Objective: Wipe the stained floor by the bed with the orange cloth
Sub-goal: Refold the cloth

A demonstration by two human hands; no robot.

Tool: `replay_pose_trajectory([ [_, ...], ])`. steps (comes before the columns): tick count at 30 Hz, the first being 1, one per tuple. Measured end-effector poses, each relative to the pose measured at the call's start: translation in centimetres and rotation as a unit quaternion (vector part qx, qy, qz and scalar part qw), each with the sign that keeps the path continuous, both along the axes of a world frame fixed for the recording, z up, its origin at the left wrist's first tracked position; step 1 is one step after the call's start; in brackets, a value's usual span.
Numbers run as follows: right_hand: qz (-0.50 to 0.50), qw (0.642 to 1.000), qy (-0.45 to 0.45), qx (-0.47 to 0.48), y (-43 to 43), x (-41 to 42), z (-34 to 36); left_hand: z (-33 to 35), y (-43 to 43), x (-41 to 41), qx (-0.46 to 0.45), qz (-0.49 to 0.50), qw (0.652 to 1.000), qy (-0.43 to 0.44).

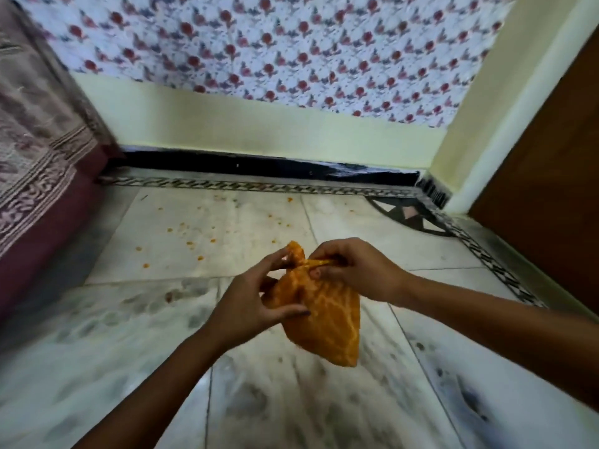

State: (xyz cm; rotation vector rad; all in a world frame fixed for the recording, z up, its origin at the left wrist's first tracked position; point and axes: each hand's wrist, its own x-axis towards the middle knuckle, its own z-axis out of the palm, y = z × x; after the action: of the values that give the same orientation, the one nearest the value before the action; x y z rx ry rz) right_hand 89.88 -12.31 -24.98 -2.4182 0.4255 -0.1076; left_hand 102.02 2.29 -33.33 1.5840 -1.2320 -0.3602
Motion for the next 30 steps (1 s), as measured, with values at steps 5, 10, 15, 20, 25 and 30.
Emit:
replay_pose_trajectory([
  [5, -0.034, 0.999, 0.001, 0.030, -3.8, -3.6, 1.0, 1.1, -4.2, -2.9, -0.001, 0.036, 0.996, -0.082],
  [10, -0.038, 0.997, -0.004, 0.074, -8.3, -5.8, 0.7, 4.5, -7.4, -4.9, 0.061, -0.013, 0.983, -0.175],
  [15, 0.043, 0.997, 0.033, 0.055, -12.7, -6.7, 1.2, 8.9, -10.4, -4.6, 0.086, -0.017, 0.943, -0.321],
  [20, 0.026, 0.990, -0.024, -0.135, -18.6, -8.1, 1.5, 14.0, -13.4, -3.6, 0.124, 0.027, 0.947, -0.295],
  [25, -0.040, 0.991, -0.119, -0.047, -23.8, -12.2, 2.6, 17.8, -17.0, -7.3, 0.190, -0.102, 0.967, -0.138],
  [30, -0.039, 0.988, -0.124, -0.087, -28.8, -18.2, 4.9, 18.2, -23.0, -10.0, 0.307, -0.196, 0.899, -0.244],
])
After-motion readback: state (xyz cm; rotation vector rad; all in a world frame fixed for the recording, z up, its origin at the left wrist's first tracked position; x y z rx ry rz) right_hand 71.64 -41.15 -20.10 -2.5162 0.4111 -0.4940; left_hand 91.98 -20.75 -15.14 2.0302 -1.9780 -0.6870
